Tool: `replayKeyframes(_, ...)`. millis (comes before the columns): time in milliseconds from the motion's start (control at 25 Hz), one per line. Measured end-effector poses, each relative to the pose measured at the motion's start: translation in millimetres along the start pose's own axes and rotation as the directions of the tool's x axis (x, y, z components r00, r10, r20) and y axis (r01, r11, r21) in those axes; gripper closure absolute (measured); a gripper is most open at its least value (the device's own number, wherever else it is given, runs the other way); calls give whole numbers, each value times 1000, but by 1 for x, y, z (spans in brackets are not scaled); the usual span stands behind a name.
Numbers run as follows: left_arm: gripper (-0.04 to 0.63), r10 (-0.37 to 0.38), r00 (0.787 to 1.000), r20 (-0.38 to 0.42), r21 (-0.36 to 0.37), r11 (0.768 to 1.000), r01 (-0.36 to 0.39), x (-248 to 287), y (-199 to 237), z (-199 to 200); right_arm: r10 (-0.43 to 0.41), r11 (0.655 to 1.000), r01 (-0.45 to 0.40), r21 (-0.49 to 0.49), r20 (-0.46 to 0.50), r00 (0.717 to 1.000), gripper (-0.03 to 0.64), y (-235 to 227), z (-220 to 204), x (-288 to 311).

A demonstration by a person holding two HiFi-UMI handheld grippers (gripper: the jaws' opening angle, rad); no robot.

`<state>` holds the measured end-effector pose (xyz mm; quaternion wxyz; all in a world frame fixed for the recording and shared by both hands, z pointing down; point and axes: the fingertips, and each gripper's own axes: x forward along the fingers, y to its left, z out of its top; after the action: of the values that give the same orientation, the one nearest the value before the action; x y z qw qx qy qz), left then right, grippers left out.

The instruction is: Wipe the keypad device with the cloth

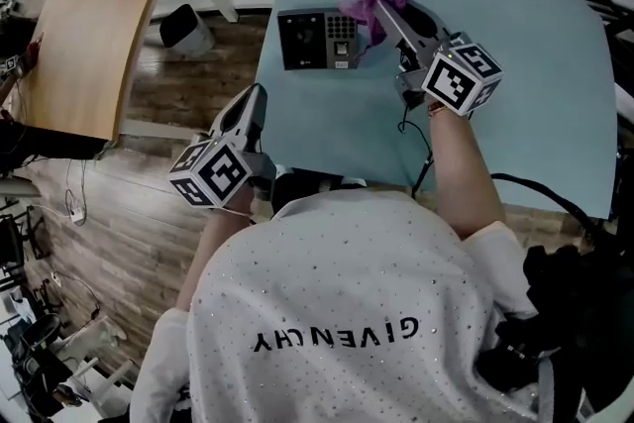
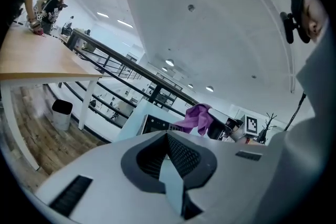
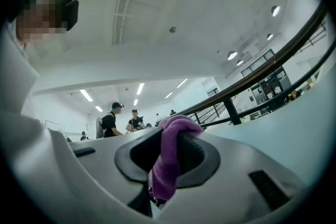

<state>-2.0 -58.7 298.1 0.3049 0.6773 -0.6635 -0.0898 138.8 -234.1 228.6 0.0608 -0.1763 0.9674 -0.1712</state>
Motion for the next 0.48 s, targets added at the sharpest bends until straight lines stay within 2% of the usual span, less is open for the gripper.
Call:
replayKeyframes(80,595,10,1000,19,1,1000,-10,-5,-3,4,-65,996,65,54,-3,998,546,-11,-1,3)
replayKeyframes(120,594,15,1000,22,0,1000,-15,-7,-3,4,-122,989,125,83,-37,992,546,-21,-12,5)
replayKeyframes(200,594,29,999,18,-9,1000,-29,-11,-2,-3,-229,961,247,125,-138,963,546,-42,-44,8)
replayKeyframes(240,594,36,999,14,-15,999,-36,-13,0,-8,-255,949,281,139,-181,950,546,-47,-59,10)
replayKeyframes(320,594,50,999,6,-24,998,-50,-17,3,-15,-244,942,285,177,-224,944,546,-46,-79,15)
replayKeyframes(480,595,67,998,-7,-29,997,-67,-23,3,-25,-169,937,234,260,-248,954,546,-34,-97,27)
